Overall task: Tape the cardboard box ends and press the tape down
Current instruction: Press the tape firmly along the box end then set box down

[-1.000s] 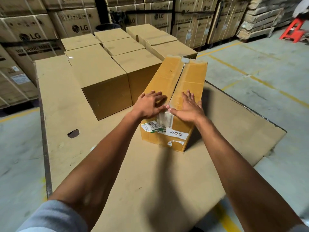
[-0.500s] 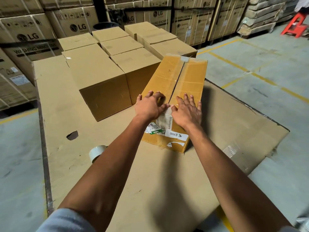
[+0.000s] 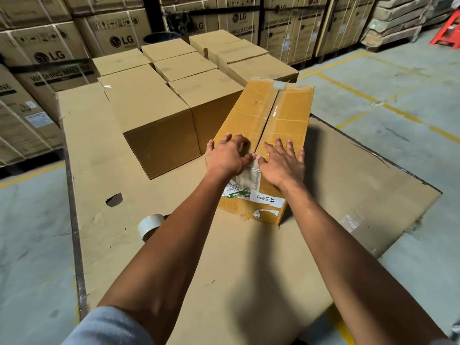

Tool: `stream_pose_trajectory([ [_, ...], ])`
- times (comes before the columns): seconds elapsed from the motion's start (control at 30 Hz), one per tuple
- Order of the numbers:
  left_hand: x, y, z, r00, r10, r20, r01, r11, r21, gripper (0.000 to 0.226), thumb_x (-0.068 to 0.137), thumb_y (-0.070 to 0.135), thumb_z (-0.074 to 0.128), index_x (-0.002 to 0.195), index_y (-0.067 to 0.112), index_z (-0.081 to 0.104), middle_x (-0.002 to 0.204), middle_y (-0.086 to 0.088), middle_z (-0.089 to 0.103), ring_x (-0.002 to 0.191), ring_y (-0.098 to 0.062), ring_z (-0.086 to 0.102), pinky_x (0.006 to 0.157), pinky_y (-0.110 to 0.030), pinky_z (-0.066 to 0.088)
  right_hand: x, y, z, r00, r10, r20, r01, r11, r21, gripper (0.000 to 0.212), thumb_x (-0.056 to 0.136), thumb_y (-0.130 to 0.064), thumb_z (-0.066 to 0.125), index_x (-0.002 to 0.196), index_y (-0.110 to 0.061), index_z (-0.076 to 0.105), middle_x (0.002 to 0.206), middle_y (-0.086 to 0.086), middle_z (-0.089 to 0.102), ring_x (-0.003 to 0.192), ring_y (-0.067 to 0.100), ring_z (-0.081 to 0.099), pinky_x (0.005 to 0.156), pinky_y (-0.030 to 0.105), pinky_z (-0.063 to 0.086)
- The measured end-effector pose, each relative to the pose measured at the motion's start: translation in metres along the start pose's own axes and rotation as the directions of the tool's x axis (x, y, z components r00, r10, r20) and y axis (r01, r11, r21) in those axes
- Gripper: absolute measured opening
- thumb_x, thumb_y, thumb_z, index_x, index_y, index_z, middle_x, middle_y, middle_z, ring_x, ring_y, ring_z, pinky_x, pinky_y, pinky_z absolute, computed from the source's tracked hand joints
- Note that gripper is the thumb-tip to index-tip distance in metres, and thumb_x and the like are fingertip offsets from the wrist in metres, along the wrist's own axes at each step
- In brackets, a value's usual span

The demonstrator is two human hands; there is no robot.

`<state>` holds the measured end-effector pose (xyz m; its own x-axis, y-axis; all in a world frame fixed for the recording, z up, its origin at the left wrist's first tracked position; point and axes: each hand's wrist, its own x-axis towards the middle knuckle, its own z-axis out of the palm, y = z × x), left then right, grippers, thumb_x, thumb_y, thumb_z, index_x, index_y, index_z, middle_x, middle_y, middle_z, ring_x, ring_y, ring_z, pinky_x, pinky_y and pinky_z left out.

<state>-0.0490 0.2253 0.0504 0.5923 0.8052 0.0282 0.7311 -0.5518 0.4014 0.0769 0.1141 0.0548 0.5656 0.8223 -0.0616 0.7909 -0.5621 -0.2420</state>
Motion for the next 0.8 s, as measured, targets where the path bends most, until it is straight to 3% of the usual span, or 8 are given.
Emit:
stream_pose_trajectory([
  [0.1, -0.003, -0.004, -0.003, 0.998, 0.065, 0.022, -0.066, 0.998, 0.016, 0.064, 0.104, 0.071, 0.053, 0.161, 0.043, 0.046, 0.178, 0.008, 0.034, 0.169, -0.017, 0.018, 0.136, -0.058, 0.002, -0.005, 0.0, 0.001, 0.999, -0.004, -0.034, 0.004, 1.0, 0.001, 0.061, 0.11, -0.054, 0.031, 0.168, -0.037, 0.022, 0.179, 0.0, 0.005, 0.165, 0.029, -0.003, 0.131, 0.058, -0.005],
  [0.23, 0.001, -0.013, -0.02, 0.965, 0.126, 0.232, -0.119, 0.992, -0.042, 0.089, 0.091, 0.071, 0.05, 0.171, 0.038, 0.03, 0.183, 0.01, 0.013, 0.171, -0.019, 0.002, 0.133, -0.063, -0.008, -0.003, 0.007, -0.006, 0.997, -0.041, 0.066, 0.04, 0.999, 0.018, 0.077, 0.103, -0.073, 0.031, 0.169, -0.038, 0.013, 0.179, -0.001, -0.005, 0.164, 0.028, -0.013, 0.128, 0.056, -0.014],
  [0.3, 0.005, -0.015, -0.021, 0.953, 0.136, 0.272, -0.132, 0.991, -0.035, 0.084, 0.099, 0.064, 0.056, 0.173, 0.037, 0.026, 0.184, 0.009, 0.009, 0.171, -0.02, -0.002, 0.133, -0.063, -0.01, -0.001, 0.008, -0.007, 0.994, -0.045, 0.096, 0.044, 0.999, 0.01, 0.081, 0.101, -0.075, 0.034, 0.169, -0.038, 0.012, 0.179, -0.002, -0.007, 0.164, 0.028, -0.014, 0.128, 0.056, -0.013],
  [0.43, -0.001, -0.005, -0.013, 0.987, 0.064, 0.146, -0.068, 0.997, 0.02, 0.063, 0.11, 0.057, 0.053, 0.168, 0.042, 0.036, 0.182, 0.009, 0.02, 0.171, -0.018, 0.009, 0.136, -0.059, -0.005, 0.001, 0.004, -0.003, 0.999, -0.028, 0.043, 0.028, 1.0, -0.005, 0.067, 0.105, -0.066, 0.034, 0.167, -0.043, 0.021, 0.179, -0.002, 0.0, 0.165, 0.029, -0.008, 0.13, 0.058, -0.009],
  [0.6, -0.009, 0.012, 0.005, 0.996, -0.023, -0.086, 0.021, 1.0, -0.023, 0.032, 0.114, 0.047, 0.047, 0.141, 0.046, 0.065, 0.167, 0.011, 0.052, 0.166, -0.016, 0.03, 0.136, -0.057, 0.004, -0.003, -0.007, 0.0, 0.999, 0.004, -0.054, -0.003, 1.0, 0.019, 0.051, 0.11, -0.046, 0.036, 0.161, -0.043, 0.038, 0.177, -0.005, 0.016, 0.165, 0.032, 0.004, 0.131, 0.059, -0.002],
  [0.73, -0.015, 0.01, -0.006, 0.999, 0.03, -0.043, -0.031, 0.999, -0.021, 0.038, 0.118, 0.044, 0.038, 0.149, 0.043, 0.06, 0.172, 0.01, 0.045, 0.167, -0.019, 0.026, 0.137, -0.059, 0.003, -0.001, 0.004, -0.001, 0.993, 0.013, -0.118, 0.01, 0.982, 0.191, 0.047, 0.111, -0.032, 0.043, 0.158, -0.035, 0.047, 0.175, -0.001, 0.026, 0.165, 0.031, 0.009, 0.132, 0.057, 0.0],
  [0.8, -0.019, 0.012, -0.008, 0.999, 0.035, -0.009, -0.035, 0.999, 0.007, 0.045, 0.117, 0.049, 0.035, 0.156, 0.036, 0.054, 0.177, 0.006, 0.037, 0.169, -0.024, 0.021, 0.136, -0.062, 0.001, 0.0, 0.012, -0.001, 0.982, 0.057, -0.178, 0.003, 0.947, 0.32, 0.05, 0.109, -0.021, 0.048, 0.158, -0.027, 0.047, 0.177, 0.007, 0.02, 0.165, 0.032, 0.006, 0.133, 0.053, 0.001],
])
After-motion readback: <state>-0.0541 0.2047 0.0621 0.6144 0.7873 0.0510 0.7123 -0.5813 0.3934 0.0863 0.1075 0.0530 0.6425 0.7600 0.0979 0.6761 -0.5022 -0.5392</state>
